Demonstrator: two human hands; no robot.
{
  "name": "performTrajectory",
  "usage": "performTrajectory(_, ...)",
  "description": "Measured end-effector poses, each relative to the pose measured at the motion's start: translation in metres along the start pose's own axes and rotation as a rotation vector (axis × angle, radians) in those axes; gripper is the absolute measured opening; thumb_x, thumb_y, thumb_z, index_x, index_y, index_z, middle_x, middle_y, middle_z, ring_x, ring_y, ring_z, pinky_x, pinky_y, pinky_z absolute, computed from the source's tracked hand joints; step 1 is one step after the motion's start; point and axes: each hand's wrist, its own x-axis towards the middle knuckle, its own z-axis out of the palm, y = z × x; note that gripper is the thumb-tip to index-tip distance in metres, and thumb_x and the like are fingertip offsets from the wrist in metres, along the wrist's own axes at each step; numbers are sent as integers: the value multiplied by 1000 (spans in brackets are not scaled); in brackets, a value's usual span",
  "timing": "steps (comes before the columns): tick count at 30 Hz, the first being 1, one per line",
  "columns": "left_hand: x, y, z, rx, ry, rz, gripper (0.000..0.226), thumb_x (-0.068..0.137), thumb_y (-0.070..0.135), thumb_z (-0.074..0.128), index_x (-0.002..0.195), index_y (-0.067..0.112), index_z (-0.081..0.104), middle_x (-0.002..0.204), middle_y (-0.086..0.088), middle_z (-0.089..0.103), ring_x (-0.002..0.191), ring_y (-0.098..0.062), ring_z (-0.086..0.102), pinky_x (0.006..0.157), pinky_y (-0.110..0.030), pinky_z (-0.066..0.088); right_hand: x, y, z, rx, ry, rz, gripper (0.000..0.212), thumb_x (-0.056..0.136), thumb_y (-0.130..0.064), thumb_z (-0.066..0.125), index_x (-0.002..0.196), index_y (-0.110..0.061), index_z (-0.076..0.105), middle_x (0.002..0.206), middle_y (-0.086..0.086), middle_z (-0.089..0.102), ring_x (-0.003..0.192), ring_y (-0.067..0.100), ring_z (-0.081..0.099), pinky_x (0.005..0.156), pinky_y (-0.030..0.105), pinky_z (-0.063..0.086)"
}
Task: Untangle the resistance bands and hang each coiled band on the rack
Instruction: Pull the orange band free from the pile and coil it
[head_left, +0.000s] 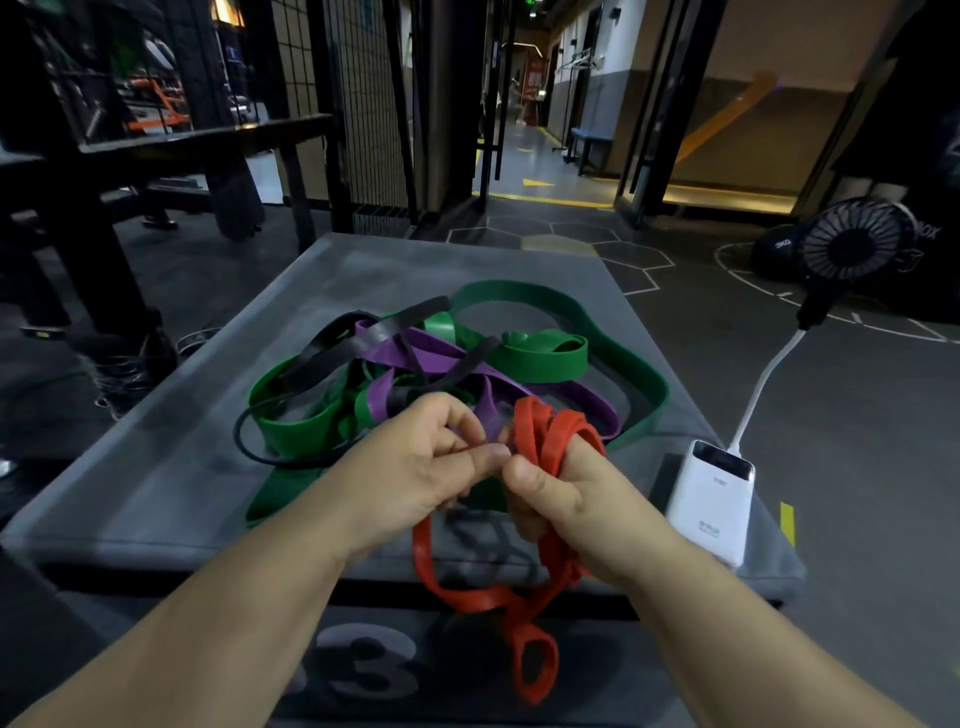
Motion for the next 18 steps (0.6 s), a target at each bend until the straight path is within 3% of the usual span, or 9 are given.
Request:
performTrajectory(1,0,0,-4,-15,-32,-12,44,72,45,72,100,17,53,63,9,59,60,-3,52,64,-26,44,0,-1,-1,33,-35,19,76,65,-61,81,80,1,41,56,-3,36,50,10,32,48,22,31)
performTrajectory(4,-2,-1,-13,-138,-168,-35,41,73,17,75,105,12,50,80,3,66,72,-5,61,68,-19,50,-1,-5,-5,115,-78,62,45,68,-22,83,80,-2,44,54,-2,37,44,8,34,43,18,33)
performTrajectory(6,-3,1,-11,-155,-158,-20,25,83,3,72,96,9,52,72,0,61,60,-3,55,56,-15,45,-4,-8,-8,123,-112,107,42,68,-10,78,76,7,41,52,1,35,42,8,33,41,18,32)
performTrajectory(9,-3,1,-8,-149,-83,-4,11,83,9,69,83,8,58,63,-2,57,53,-6,49,52,-17,42,-7,-9,-12,34,-168,163,43,67,-11,77,75,6,38,51,1,37,43,11,34,43,20,33)
performTrajectory(11,-2,0,-10,-123,-62,7,17,74,24,72,81,11,65,67,1,61,61,-6,55,60,-16,47,-9,-9,-12,-36,-180,186,27,76,-13,75,70,-9,48,50,-5,42,44,9,38,46,20,34)
performTrajectory(13,-1,0,-11,-113,-61,-1,21,68,32,71,79,15,69,68,6,63,65,-2,57,63,-13,46,-12,-10,-12,-81,-194,202,31,88,-18,69,62,-27,56,50,-9,48,45,8,41,48,20,36)
performTrajectory(18,1,0,-7,-393,-112,-129,21,68,25,69,82,11,66,61,4,61,55,-4,56,53,-16,46,-13,-8,-7,31,-204,269,26,87,-32,59,77,-12,46,59,1,47,50,16,41,51,26,35)
